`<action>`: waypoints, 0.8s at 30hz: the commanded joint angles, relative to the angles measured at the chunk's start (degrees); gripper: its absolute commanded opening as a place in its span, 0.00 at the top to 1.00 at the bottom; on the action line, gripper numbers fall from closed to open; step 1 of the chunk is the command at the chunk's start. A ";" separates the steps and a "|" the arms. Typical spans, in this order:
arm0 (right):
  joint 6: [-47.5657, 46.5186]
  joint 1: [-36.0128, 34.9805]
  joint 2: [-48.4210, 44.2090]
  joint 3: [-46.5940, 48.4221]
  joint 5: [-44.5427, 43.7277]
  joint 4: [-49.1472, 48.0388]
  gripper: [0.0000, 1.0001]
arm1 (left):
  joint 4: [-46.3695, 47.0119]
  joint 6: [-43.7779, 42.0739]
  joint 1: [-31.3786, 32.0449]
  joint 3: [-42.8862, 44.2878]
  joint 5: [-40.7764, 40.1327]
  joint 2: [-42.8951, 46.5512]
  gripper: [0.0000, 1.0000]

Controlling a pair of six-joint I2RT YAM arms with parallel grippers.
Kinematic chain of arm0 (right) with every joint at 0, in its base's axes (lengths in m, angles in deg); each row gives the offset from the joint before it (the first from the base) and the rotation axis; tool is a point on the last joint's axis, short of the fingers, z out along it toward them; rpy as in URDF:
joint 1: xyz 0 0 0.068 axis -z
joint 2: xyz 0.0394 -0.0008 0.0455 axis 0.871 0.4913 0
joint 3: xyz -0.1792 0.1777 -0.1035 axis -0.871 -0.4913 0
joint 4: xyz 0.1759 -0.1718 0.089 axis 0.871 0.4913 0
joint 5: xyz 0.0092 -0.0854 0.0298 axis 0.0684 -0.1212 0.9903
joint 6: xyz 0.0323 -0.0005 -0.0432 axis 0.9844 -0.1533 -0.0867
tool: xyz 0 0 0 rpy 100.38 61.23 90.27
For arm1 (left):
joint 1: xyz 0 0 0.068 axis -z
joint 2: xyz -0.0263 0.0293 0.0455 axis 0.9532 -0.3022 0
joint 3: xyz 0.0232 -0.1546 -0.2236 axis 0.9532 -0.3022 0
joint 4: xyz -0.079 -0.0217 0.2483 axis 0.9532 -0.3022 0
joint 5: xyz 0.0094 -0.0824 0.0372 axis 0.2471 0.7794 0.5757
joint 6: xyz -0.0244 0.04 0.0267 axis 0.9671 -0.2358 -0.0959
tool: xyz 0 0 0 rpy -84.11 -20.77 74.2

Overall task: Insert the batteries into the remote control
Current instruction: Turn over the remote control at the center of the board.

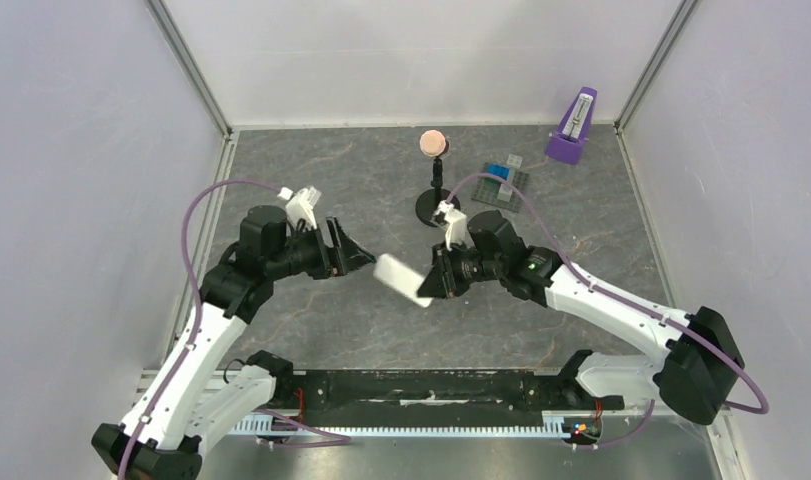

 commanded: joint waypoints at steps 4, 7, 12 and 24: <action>-2.31 3.62 1.64 0.55 -65.69 27.08 1.00 | -11.45 -2.55 -0.04 2.84 -23.01 3.64 0.20; -2.26 4.75 1.53 -0.24 -76.98 27.12 1.00 | -11.55 -1.99 0.00 2.57 -23.25 3.42 0.19; -6.08 5.59 5.49 -1.48 -83.21 24.89 1.00 | -11.48 -1.47 -0.04 2.21 -22.94 3.38 0.18; -9.61 5.68 17.01 -4.67 -82.29 21.76 0.94 | -10.50 -1.67 -0.01 1.94 -21.44 3.04 0.18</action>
